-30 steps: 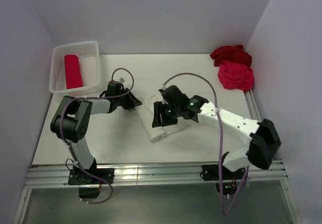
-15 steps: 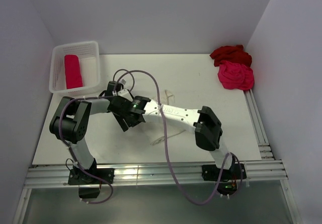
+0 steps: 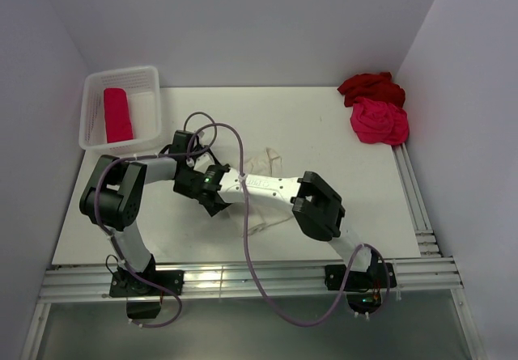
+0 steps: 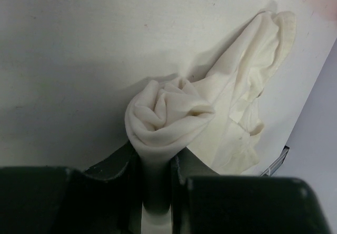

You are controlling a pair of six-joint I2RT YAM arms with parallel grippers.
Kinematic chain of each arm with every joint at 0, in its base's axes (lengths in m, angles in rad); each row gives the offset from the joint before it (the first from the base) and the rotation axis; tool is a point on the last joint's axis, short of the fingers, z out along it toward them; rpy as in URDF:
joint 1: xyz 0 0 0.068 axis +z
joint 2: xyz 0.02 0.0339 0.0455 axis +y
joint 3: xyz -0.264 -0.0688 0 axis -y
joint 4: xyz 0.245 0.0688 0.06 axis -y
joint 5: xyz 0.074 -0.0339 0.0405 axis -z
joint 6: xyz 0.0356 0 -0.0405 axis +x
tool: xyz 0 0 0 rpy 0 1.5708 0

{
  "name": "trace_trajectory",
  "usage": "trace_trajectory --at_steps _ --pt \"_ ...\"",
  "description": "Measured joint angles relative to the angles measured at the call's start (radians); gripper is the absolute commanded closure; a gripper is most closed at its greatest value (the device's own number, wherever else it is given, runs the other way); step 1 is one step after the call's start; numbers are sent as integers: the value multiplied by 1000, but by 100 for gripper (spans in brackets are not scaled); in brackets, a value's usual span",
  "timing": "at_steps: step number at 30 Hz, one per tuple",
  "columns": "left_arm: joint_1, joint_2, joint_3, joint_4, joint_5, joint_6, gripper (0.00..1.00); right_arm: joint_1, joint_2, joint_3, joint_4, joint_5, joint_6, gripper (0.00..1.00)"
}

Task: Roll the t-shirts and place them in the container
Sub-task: Roll the tshirt

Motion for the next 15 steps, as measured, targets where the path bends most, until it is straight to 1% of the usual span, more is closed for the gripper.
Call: trace_trajectory --at_steps 3,9,15 --pt "1 0 2 -10 6 0 100 9 29 7 -2 24 28 15" --pt "7 0 2 -20 19 -2 100 16 71 8 -5 74 75 18" --pt "10 0 2 -24 27 -3 100 32 152 44 -37 148 114 24"
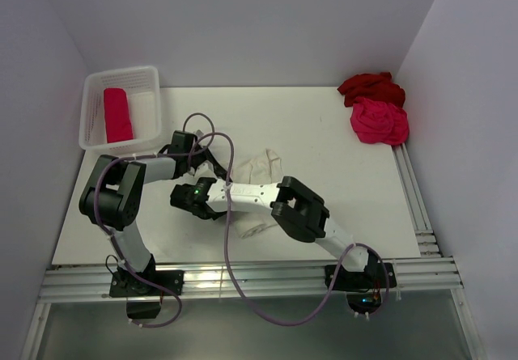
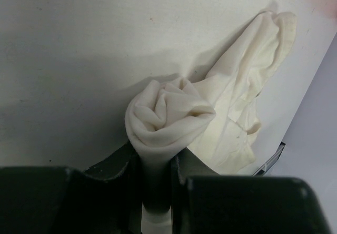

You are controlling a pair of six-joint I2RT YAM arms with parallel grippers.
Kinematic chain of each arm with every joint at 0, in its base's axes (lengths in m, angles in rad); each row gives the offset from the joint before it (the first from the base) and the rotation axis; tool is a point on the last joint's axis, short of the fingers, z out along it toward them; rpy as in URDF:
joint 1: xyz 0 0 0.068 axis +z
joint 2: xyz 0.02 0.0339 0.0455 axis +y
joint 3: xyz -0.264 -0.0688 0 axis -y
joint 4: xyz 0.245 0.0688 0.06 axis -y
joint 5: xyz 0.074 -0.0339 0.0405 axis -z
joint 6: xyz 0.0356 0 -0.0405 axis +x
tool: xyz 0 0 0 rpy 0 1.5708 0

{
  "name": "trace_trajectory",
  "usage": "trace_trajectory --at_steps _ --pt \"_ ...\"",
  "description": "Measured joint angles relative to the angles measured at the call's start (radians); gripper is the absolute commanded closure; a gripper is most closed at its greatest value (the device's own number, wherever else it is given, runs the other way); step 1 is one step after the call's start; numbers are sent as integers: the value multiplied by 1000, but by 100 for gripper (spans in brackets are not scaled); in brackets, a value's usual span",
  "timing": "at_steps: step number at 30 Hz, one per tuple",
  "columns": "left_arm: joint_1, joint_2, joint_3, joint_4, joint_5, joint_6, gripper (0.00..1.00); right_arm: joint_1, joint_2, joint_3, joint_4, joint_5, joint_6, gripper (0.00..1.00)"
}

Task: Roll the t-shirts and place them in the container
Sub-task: Roll the tshirt

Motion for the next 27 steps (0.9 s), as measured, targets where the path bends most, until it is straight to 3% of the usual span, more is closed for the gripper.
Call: trace_trajectory --at_steps 3,6,12,14,15,16,21,27 --pt "0 0 0 -1 0 0 100 3 10 5 -11 31 9 26" --pt "0 0 0 -1 0 0 100 6 16 9 -16 40 18 34" --pt "0 -1 -1 -2 2 -1 98 14 31 16 -19 62 41 68" --pt "0 -2 -2 -2 3 -1 93 14 31 14 -18 64 40 74" --pt "0 -2 -3 0 3 -2 90 14 31 13 -17 66 41 81" --pt "0 -3 -6 5 4 -2 81 14 31 10 -14 67 42 99" --pt "-3 -16 -27 19 5 -14 59 13 -20 -73 43 55 40 100" --pt "-11 -29 -35 25 28 -24 39 -31 -190 -292 180 -72 54 100"
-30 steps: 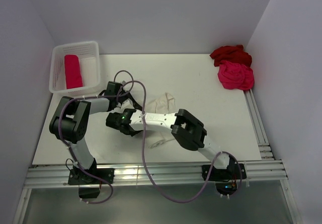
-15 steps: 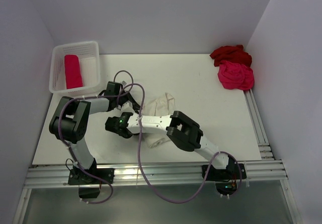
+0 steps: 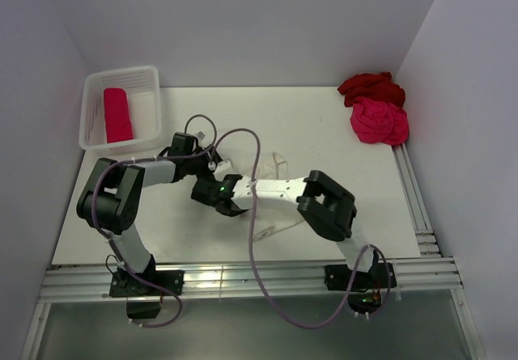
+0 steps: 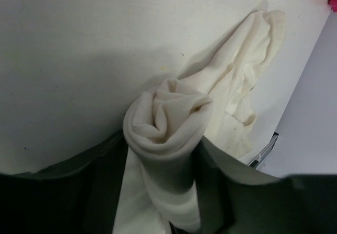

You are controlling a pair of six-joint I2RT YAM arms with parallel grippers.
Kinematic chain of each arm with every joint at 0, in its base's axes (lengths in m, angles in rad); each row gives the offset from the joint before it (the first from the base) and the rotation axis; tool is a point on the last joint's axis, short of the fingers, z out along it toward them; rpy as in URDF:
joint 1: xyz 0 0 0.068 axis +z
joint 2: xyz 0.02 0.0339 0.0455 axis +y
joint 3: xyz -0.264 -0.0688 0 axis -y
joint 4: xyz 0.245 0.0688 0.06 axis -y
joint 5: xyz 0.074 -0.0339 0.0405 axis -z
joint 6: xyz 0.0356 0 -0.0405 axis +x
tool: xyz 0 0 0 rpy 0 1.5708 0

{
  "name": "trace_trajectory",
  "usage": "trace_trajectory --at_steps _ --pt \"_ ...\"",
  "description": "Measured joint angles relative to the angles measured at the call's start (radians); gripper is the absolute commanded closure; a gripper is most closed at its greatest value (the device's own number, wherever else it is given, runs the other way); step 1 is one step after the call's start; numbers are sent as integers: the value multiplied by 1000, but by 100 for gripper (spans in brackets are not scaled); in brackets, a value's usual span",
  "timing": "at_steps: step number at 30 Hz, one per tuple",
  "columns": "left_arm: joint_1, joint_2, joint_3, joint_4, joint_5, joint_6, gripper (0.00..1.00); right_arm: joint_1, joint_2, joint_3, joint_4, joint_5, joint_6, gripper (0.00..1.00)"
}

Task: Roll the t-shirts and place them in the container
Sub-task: Roll the tshirt

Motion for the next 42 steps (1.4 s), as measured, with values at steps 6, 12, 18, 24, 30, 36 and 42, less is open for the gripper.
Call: trace_trajectory --at_steps 6,12,18,24,30,36,42 --pt "13 -18 -17 47 34 -20 17 -143 -238 -284 234 -241 38 100" --pt "41 -19 -23 79 72 -26 5 -264 -362 -499 490 -471 66 100" --pt "48 -20 -43 138 87 -36 1 -392 -433 -705 806 -750 140 100" --pt "42 -20 -69 202 103 -60 1 -483 -385 -856 1186 -1006 265 100" --pt "13 -19 -69 238 103 -71 1 -506 -269 -943 1541 -1180 399 100" --pt "-27 25 -42 251 100 -69 0 -508 -185 -989 1764 -1254 511 100" --pt "-52 24 -46 271 77 -65 0 -521 -130 -1024 1917 -1277 597 100"
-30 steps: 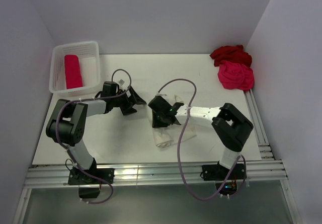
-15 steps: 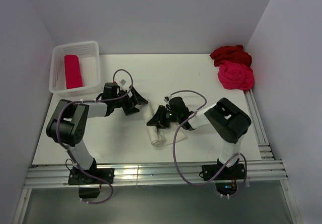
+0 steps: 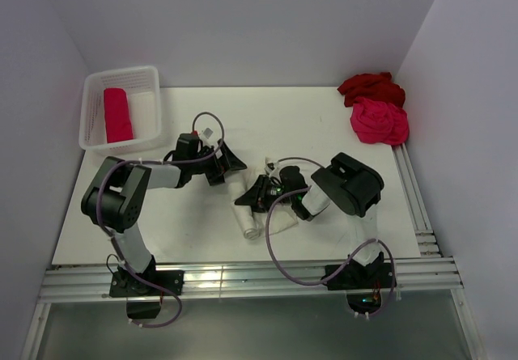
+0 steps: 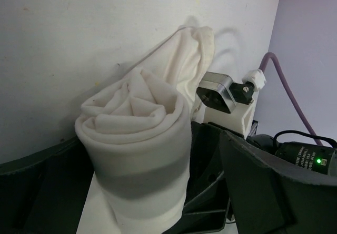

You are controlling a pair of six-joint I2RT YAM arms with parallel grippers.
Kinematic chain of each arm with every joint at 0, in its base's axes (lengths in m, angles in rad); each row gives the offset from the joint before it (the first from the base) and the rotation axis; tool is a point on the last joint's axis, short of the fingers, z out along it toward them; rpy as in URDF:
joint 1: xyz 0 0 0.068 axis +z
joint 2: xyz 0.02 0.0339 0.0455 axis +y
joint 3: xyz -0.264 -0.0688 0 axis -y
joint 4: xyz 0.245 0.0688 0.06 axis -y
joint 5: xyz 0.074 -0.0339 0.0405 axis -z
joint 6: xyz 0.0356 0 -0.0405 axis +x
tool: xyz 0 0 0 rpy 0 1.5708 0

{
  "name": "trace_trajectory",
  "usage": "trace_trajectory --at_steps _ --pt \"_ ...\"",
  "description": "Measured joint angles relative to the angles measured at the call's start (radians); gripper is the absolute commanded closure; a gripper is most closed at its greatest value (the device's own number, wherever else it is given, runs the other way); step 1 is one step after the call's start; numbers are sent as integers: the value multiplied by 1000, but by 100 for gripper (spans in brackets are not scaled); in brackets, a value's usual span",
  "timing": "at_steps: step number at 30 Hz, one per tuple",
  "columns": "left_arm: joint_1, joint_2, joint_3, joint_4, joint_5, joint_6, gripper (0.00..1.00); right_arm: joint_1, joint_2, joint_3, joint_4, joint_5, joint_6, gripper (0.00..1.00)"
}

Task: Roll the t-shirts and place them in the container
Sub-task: Roll the tshirt

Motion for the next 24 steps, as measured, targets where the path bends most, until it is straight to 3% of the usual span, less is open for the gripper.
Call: trace_trajectory --at_steps 9,16,19,22,24 --pt "-2 -47 -69 28 -16 3 7 -16 156 -59 373 -26 135 100" --pt "-2 -72 -114 59 -17 3 9 -21 205 -71 484 -36 169 100" --pt "-3 -74 -122 65 -19 3 16 -23 218 -71 502 -40 175 100" --pt "-3 -72 -130 70 -24 1 31 -24 223 -71 509 -43 177 100" --pt "-3 -56 -130 77 -24 -6 46 -25 224 -71 510 -46 177 100"
